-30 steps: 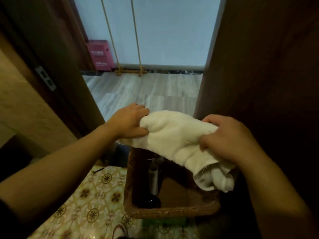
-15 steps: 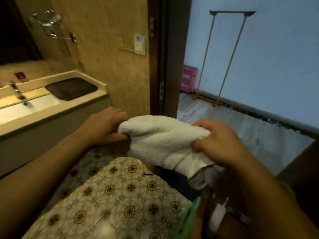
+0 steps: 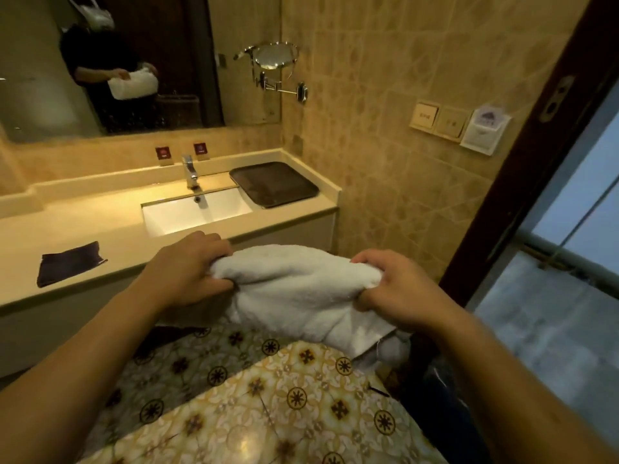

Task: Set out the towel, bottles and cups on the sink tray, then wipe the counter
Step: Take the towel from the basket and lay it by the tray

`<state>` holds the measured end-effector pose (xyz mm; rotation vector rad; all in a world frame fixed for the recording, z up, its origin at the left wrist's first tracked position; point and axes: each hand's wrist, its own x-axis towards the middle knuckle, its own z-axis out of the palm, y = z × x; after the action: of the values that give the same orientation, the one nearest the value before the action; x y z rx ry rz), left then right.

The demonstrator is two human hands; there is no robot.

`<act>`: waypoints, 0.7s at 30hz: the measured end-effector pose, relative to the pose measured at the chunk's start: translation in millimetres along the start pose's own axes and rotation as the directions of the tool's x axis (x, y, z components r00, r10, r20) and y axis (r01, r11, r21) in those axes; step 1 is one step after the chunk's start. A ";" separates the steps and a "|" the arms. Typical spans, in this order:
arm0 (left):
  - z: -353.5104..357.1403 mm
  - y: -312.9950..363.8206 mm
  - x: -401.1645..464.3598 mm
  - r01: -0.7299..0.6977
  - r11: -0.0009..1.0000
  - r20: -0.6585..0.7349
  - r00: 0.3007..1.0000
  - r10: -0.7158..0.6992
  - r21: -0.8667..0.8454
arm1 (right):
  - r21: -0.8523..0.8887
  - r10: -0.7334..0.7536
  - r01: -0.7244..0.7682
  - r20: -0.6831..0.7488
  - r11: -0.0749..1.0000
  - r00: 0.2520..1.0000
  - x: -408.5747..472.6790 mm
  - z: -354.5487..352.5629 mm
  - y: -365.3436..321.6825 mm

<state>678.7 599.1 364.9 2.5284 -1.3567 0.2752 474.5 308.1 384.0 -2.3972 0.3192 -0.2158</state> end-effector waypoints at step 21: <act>35.3 -234.6 215.8 0.116 0.961 -0.001 0.993 -0.120 0.252 | 0.060 -0.198 0.192 0.136 0.980 0.971 387.4 80.6 41.6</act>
<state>994.4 542.7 360.9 2.8113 -1.2382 0.4315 857.0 217.5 322.9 -2.3828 0.0125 -0.1399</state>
